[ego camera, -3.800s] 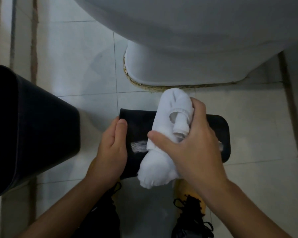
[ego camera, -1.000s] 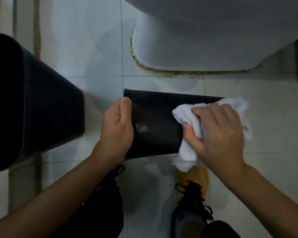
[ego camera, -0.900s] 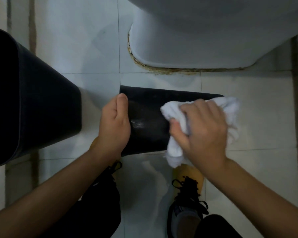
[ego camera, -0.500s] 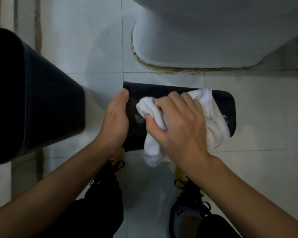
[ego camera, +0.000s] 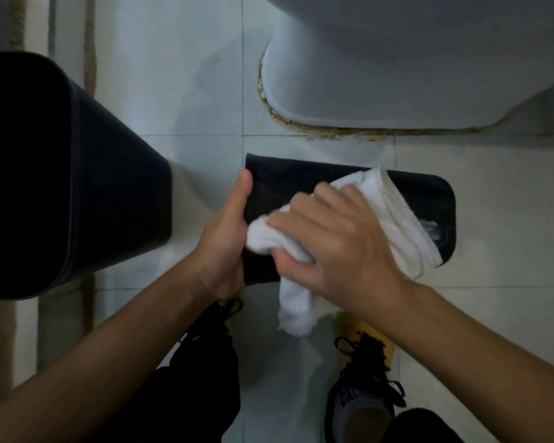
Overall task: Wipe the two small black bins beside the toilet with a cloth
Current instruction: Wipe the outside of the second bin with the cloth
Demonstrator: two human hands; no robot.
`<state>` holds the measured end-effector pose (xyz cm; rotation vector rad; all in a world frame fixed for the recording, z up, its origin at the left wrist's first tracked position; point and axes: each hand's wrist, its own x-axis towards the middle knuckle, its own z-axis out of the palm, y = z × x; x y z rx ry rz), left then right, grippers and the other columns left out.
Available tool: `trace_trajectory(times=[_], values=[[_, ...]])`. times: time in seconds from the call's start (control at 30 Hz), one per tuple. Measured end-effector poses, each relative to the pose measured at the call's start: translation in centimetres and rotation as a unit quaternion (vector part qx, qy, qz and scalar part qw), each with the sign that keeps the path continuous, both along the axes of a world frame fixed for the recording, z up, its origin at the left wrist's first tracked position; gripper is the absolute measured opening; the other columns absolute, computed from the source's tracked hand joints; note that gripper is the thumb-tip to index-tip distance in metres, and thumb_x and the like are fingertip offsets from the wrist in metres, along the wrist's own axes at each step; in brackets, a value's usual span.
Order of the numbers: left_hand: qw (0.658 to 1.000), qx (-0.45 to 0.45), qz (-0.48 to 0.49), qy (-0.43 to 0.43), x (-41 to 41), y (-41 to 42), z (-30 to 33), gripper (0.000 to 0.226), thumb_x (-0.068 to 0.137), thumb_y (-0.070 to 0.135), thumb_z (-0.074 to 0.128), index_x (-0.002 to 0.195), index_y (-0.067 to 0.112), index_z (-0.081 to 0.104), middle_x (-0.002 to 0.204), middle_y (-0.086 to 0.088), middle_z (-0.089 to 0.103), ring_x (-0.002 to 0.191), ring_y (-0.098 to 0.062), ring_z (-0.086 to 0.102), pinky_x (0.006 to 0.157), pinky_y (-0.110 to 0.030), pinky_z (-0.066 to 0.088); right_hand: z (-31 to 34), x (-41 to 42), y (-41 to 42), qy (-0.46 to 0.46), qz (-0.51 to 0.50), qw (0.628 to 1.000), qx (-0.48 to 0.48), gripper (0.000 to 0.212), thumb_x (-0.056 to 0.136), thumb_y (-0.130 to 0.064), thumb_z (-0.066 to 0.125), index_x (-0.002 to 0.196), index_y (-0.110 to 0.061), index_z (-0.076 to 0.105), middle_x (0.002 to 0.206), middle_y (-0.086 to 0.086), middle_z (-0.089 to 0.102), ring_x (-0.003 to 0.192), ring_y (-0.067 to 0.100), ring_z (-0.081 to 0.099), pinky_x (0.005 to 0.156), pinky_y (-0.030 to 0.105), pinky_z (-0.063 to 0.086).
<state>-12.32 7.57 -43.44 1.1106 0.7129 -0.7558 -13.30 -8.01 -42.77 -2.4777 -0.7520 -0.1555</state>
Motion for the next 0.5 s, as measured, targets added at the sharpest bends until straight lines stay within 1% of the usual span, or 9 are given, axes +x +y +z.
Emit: trace_trajectory(times=[0.03, 0.1, 0.13, 0.17, 0.23, 0.3, 0.37, 0.43, 0.5], values=[[1.000, -0.005, 0.005, 0.000, 0.0, -0.1, 0.1, 0.069, 0.093, 0.066, 0.036, 0.124, 0.011, 0.065, 0.117, -0.021, 0.068, 0.109, -0.033, 0.066, 0.087, -0.043, 0.053, 0.1, 0.4, 0.6, 0.008, -0.050, 0.999, -0.008, 0.019, 0.084, -0.023, 0.065, 0.095, -0.009, 0.072, 0.082, 0.007, 0.061, 0.075, 0.027, 0.051, 0.065, 0.043, 0.039], [1.000, -0.023, 0.020, -0.005, 0.4, -0.4, 0.3, 0.064, 0.097, 0.061, 0.032, 0.125, 0.013, 0.064, 0.117, -0.020, 0.069, 0.110, -0.031, 0.066, 0.089, -0.042, 0.054, 0.3, 1.3, 1.7, 0.030, -0.168, 0.985, -0.011, 0.019, 0.084, -0.025, 0.064, 0.095, -0.010, 0.071, 0.085, 0.006, 0.062, 0.079, 0.027, 0.053, 0.067, 0.043, 0.040], [0.999, -0.028, 0.026, -0.012, 0.5, -0.4, 0.4, 0.062, 0.099, 0.058, 0.031, 0.126, 0.012, 0.064, 0.116, -0.019, 0.069, 0.110, -0.030, 0.066, 0.090, -0.041, 0.054, 0.3, 1.5, 2.1, 0.032, -0.194, 0.980, -0.005, 0.019, 0.084, -0.025, 0.064, 0.095, -0.010, 0.071, 0.086, 0.005, 0.063, 0.080, 0.027, 0.053, 0.068, 0.042, 0.040], [0.999, -0.032, 0.026, -0.016, 0.7, -0.3, 0.5, 0.061, 0.100, 0.055, 0.030, 0.126, 0.011, 0.063, 0.116, -0.019, 0.069, 0.110, -0.029, 0.066, 0.088, -0.039, 0.055, 0.2, 1.3, 2.2, 0.028, -0.188, 0.982, 0.001, 0.019, 0.083, -0.024, 0.064, 0.095, -0.010, 0.071, 0.087, 0.006, 0.063, 0.080, 0.027, 0.054, 0.068, 0.042, 0.039], [0.999, -0.037, 0.004, -0.014, 0.6, 0.1, 0.5, 0.062, 0.100, 0.055, 0.030, 0.126, 0.010, 0.063, 0.116, -0.020, 0.069, 0.109, -0.030, 0.066, 0.085, -0.037, 0.057, 0.0, 0.1, 1.7, 0.019, -0.085, 0.996, 0.018, 0.020, 0.081, -0.023, 0.064, 0.094, -0.009, 0.072, 0.084, 0.006, 0.061, 0.077, 0.028, 0.051, 0.068, 0.042, 0.038], [0.998, -0.056, -0.009, -0.007, 0.5, 0.4, 0.7, 0.064, 0.100, 0.055, 0.028, 0.130, 0.009, 0.060, 0.122, -0.021, 0.065, 0.113, -0.032, 0.063, 0.091, -0.039, 0.054, 0.2, -1.1, 0.7, 0.014, 0.051, 0.998, 0.025, 0.020, 0.081, -0.023, 0.066, 0.095, -0.010, 0.073, 0.082, 0.004, 0.060, 0.075, 0.025, 0.048, 0.067, 0.040, 0.034], [0.997, -0.077, -0.003, -0.004, 0.3, 0.4, 1.0, 0.064, 0.100, 0.054, 0.027, 0.131, 0.007, 0.058, 0.123, -0.019, 0.066, 0.112, -0.030, 0.064, 0.094, -0.038, 0.053, 0.2, -1.0, 0.2, 0.008, 0.109, 0.994, 0.010, 0.019, 0.082, -0.023, 0.067, 0.096, -0.012, 0.074, 0.082, 0.002, 0.061, 0.075, 0.024, 0.048, 0.066, 0.039, 0.034], [0.998, -0.069, -0.002, -0.012, 0.4, 0.3, 1.0, 0.065, 0.100, 0.055, 0.027, 0.129, 0.006, 0.059, 0.120, -0.019, 0.066, 0.107, -0.028, 0.065, 0.091, -0.037, 0.054, -0.2, -0.2, 0.4, -0.011, 0.070, 0.997, -0.006, 0.019, 0.085, -0.024, 0.065, 0.096, -0.011, 0.074, 0.083, 0.003, 0.062, 0.074, 0.025, 0.049, 0.066, 0.041, 0.035], [0.998, -0.058, -0.013, -0.011, 0.7, 0.4, 0.9, 0.066, 0.099, 0.058, 0.029, 0.126, 0.007, 0.063, 0.118, -0.020, 0.067, 0.106, -0.028, 0.066, 0.089, -0.038, 0.055, -0.2, 0.0, 1.4, -0.019, -0.040, 0.999, -0.008, 0.018, 0.086, -0.023, 0.063, 0.094, -0.011, 0.073, 0.084, 0.004, 0.063, 0.075, 0.027, 0.051, 0.067, 0.044, 0.038]])
